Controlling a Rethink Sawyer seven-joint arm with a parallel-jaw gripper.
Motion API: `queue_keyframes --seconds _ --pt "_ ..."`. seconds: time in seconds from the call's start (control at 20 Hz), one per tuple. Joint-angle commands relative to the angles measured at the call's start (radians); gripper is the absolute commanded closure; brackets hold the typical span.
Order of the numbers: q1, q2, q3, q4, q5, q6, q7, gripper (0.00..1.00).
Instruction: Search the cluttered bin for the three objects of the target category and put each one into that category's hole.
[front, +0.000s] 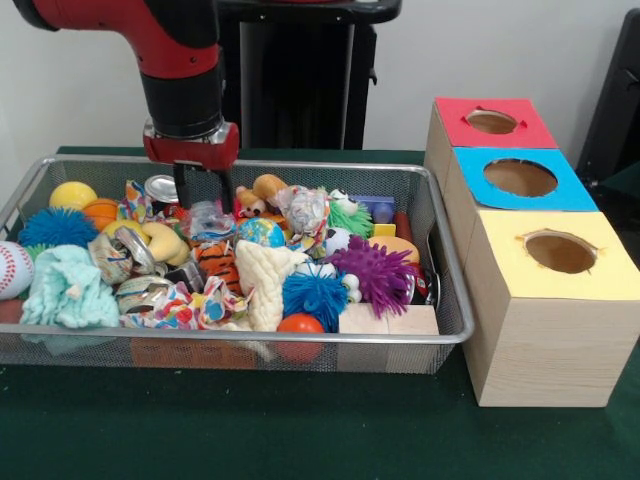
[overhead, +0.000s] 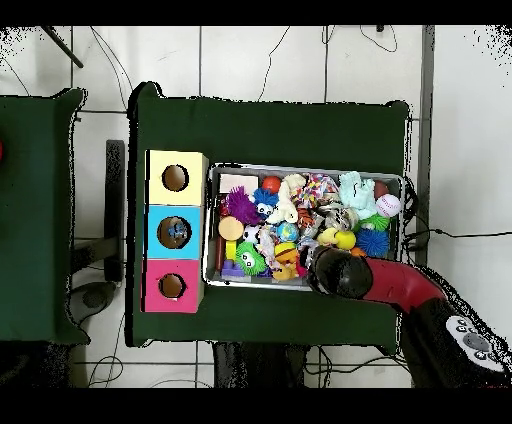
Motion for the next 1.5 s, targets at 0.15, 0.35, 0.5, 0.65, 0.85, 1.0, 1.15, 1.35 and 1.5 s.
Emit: queue_keyframes --seconds 0.15,0.35,0.5,0.65,0.85,1.0,1.15,1.35,1.5 --pt "-0.002 0.101 0.023 -0.127 -0.044 -0.068 0.018 0.0" --pt "0.0 0.103 0.019 -0.116 -0.042 -0.1 0.04 1.0" --pt "0.002 0.1 0.015 -0.108 -0.045 -0.122 0.051 1.0" --pt "-0.001 0.1 0.016 -0.108 -0.051 -0.144 0.054 1.0" --pt "0.013 0.097 0.0 -0.115 -0.053 -0.143 0.066 1.0" --pt "0.016 0.095 -0.005 -0.115 -0.055 -0.145 0.069 1.0" --pt "0.012 0.097 0.0 -0.114 -0.048 -0.134 0.064 1.0" --pt "0.014 0.042 0.01 -0.084 -0.031 -0.097 0.06 1.0" --pt "0.017 -0.096 0.037 -0.013 0.022 -0.006 0.056 1.0"
